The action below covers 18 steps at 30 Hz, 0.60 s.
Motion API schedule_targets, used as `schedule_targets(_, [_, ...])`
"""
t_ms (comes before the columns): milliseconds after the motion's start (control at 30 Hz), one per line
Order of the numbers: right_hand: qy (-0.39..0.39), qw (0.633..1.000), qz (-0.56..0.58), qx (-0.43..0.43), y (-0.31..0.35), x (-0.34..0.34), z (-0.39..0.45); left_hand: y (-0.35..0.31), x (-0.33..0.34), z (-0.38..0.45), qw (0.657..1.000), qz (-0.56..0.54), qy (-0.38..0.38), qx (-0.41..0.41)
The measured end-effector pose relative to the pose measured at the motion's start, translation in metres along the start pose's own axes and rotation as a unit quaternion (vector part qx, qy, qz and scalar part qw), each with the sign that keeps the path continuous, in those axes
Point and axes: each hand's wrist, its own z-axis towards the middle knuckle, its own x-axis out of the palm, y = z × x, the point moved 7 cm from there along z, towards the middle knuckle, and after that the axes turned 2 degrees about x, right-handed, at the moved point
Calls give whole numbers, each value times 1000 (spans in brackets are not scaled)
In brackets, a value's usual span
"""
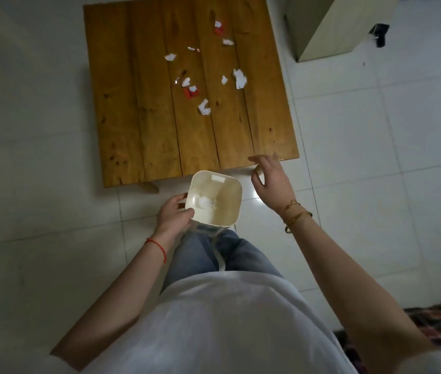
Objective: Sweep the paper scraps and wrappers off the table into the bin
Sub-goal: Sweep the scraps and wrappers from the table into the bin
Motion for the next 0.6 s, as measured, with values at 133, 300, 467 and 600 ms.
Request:
schedule_targets(133, [41, 999, 1, -31, -2, 24, 39, 24, 9, 15, 999, -31, -26, -32])
schedule_targets(300, [83, 991, -45, -99, 2, 68, 107, 48, 25, 51, 997, -34, -53, -44])
schedule_targets(467, [95, 984, -77, -128, 1, 107, 183, 69, 46, 101, 996, -38, -49, -70])
schedule_targets(600, [109, 981, -93, -132, -5, 138, 229, 84, 57, 135, 993, -52, -58, -84])
